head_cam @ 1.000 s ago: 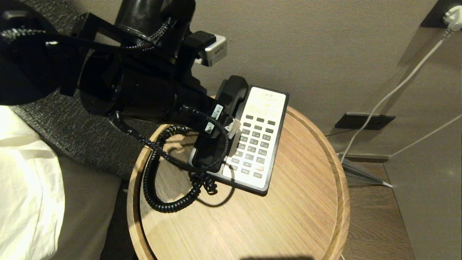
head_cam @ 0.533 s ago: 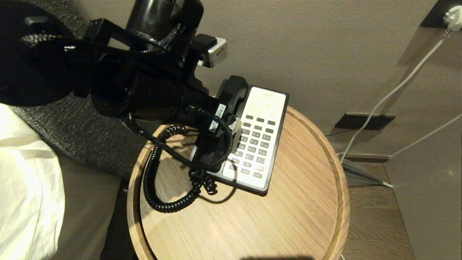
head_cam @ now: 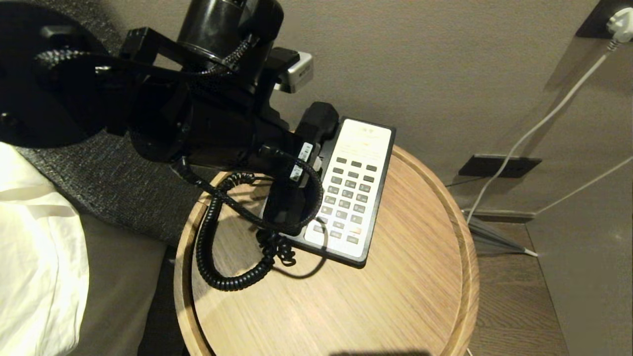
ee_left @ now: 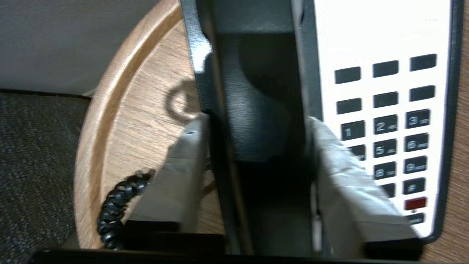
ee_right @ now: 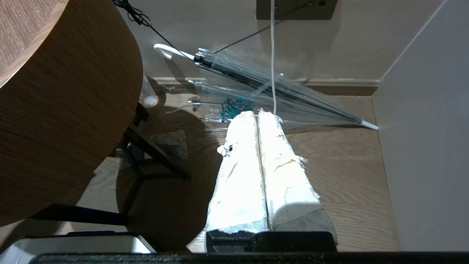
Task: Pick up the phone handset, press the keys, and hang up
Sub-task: Pick up the desk phone handset
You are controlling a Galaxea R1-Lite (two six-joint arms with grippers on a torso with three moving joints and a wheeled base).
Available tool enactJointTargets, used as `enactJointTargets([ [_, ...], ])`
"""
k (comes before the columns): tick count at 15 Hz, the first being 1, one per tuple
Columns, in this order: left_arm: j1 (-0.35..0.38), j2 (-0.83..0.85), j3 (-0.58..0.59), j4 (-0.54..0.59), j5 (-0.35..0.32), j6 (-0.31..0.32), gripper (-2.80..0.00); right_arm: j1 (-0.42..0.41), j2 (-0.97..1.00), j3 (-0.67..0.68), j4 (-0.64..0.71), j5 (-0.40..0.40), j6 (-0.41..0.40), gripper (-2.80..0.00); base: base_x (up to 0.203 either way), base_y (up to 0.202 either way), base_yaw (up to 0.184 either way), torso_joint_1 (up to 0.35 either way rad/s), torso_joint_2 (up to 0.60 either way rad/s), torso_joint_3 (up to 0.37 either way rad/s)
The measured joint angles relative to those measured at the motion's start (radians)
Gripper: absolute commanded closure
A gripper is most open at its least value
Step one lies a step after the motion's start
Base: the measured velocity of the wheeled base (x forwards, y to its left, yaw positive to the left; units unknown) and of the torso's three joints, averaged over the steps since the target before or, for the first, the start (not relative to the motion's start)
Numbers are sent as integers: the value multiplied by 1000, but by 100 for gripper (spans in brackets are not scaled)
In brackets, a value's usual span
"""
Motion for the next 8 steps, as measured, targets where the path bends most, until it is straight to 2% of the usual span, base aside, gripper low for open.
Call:
enactJointTargets([
  [8, -2, -13, 2, 1, 21, -7, 0, 0, 0, 0, -1, 0, 0, 0, 0, 0, 0, 0, 0, 0],
])
